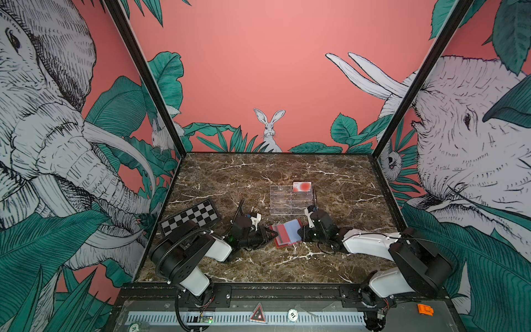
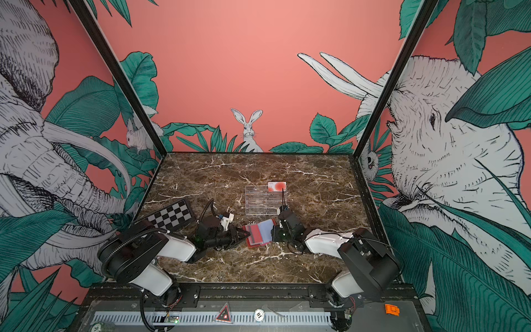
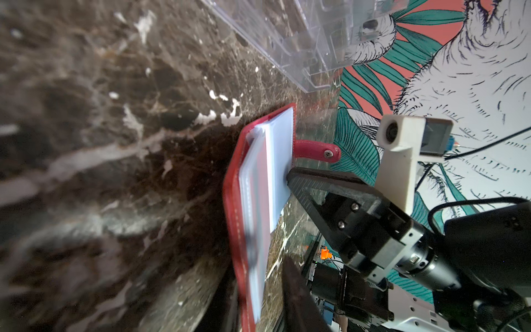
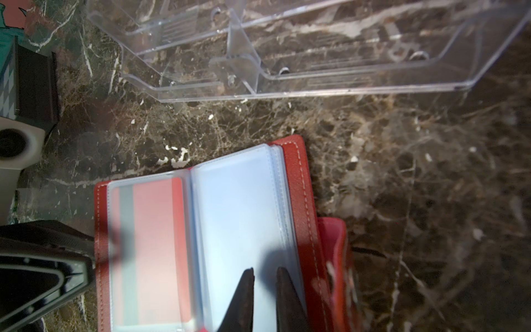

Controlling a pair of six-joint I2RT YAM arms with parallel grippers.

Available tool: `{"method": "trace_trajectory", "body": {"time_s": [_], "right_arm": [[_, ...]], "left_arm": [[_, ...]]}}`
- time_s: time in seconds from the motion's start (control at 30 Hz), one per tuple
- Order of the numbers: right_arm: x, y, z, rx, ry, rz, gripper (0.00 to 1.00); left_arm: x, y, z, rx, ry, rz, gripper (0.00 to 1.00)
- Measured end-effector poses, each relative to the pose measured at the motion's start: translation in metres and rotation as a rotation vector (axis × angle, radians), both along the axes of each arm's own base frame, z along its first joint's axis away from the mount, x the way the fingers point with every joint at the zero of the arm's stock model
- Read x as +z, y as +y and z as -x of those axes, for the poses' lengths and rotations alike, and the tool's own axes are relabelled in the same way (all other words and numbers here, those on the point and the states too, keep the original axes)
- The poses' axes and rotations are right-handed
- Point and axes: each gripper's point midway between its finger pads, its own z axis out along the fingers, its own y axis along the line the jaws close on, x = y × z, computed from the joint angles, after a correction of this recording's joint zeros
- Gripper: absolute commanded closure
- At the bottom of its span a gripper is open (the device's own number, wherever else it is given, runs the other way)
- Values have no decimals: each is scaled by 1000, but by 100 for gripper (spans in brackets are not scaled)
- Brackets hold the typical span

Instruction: Take the credit cards out of the card holder

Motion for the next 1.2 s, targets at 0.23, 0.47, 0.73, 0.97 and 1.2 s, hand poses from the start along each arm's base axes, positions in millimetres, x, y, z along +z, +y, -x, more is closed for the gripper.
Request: {"method": "trace_trajectory", "body": {"time_s": [0.23,0.47,0.73,0.97,1.2], "right_arm": [[0,1,0,-4,1,-8,84],[0,2,1,2,5,-15,82],[7,3,8,20,12,-34,57],[38,6,21,73,-20,-44,24],[66,32,26,133,-39,-40,22]], "left_arm": [[-2,1,2,-7,-2,-17,89],[-3,2,3,-11,-4,-28,100],[8,2,2,-20,-36,-25,100],[18,-1,0,-31,-71,-13,100],[20,-2,-1,-37,-77,-8,100]]}}
